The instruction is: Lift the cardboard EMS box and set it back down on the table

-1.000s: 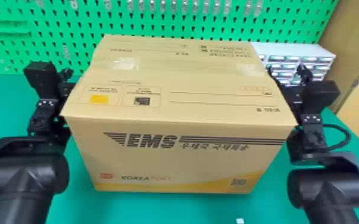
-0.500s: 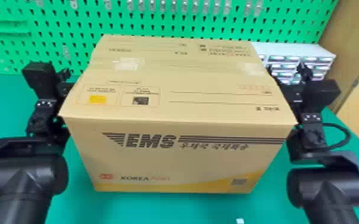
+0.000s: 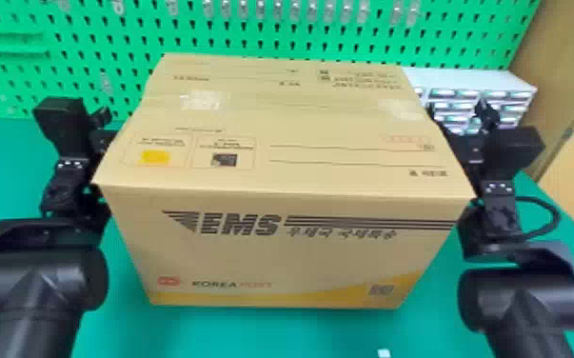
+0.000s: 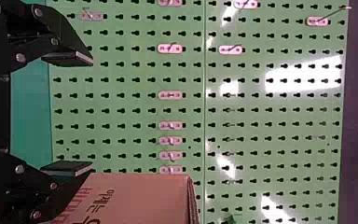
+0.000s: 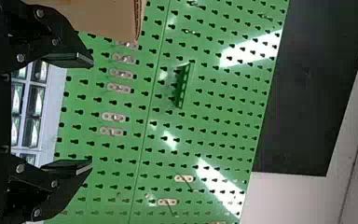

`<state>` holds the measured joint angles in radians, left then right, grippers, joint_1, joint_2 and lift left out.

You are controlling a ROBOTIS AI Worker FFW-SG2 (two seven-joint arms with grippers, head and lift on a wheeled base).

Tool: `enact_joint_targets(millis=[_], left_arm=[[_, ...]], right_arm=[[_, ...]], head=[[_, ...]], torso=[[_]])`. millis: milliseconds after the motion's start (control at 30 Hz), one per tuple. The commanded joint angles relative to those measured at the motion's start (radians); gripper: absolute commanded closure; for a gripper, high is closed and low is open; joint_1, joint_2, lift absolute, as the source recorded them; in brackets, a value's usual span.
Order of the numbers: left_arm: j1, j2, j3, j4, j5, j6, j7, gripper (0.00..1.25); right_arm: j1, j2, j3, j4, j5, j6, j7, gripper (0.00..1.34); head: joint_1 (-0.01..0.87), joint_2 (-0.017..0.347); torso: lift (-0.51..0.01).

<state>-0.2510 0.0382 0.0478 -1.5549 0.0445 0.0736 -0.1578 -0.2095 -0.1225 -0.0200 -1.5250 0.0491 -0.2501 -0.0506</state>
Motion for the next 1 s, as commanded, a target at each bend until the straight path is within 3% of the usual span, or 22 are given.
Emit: enact_joint_targets(millis=[0, 967], left_arm=[[0.006, 0.000, 0.001, -0.001, 0.000, 0.002, -0.058, 0.46], [0.061, 0.000, 0.014, 0.047, -0.002, 0.008, -0.037, 0.46]], right_arm=[[0.004, 0.001, -0.003, 0.000, 0.000, 0.003, 0.000, 0.49], [0.045, 0.023, -0.018, 0.071, -0.015, 0.014, 0.000, 0.49]], head=[[0.678, -0.014], [0.678, -0.014]], torso=[[-0.095], [-0.095]])
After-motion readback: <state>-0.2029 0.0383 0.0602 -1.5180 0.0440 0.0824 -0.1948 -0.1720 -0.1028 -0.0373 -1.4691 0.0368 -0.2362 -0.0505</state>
